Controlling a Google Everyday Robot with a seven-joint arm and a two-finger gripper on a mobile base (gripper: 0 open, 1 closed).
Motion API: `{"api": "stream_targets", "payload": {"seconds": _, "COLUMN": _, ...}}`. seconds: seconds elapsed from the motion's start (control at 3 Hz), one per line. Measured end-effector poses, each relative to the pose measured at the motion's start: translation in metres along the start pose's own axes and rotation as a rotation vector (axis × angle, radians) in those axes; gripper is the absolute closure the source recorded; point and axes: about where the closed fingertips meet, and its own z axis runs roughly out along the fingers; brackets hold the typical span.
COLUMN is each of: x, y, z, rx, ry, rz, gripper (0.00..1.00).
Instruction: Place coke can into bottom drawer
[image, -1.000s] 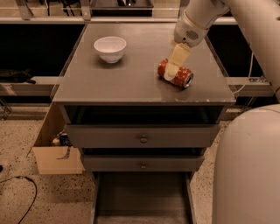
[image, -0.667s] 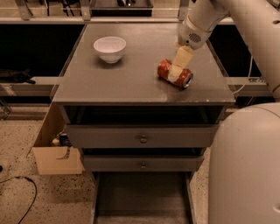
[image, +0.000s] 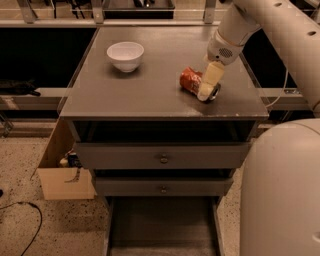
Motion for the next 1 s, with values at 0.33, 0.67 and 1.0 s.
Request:
{"api": "stream_targets", "payload": {"seconds": 0.33, "x": 0.0025, "y": 0.0162, "z": 0.0183, "rx": -0.034, "ry": 0.012, "rz": -0.003, "gripper": 0.00}}
{"api": "stream_targets", "payload": {"seconds": 0.67, "x": 0.0040, "y": 0.0213, "z": 0.0271, "rx": -0.051, "ry": 0.019, "rz": -0.004, "gripper": 0.15}}
{"api": "stream_targets", "payload": {"seconds": 1.0, "x": 0.0040, "y": 0.0213, "z": 0.0271, "rx": -0.051, "ry": 0.019, "rz": -0.004, "gripper": 0.38}}
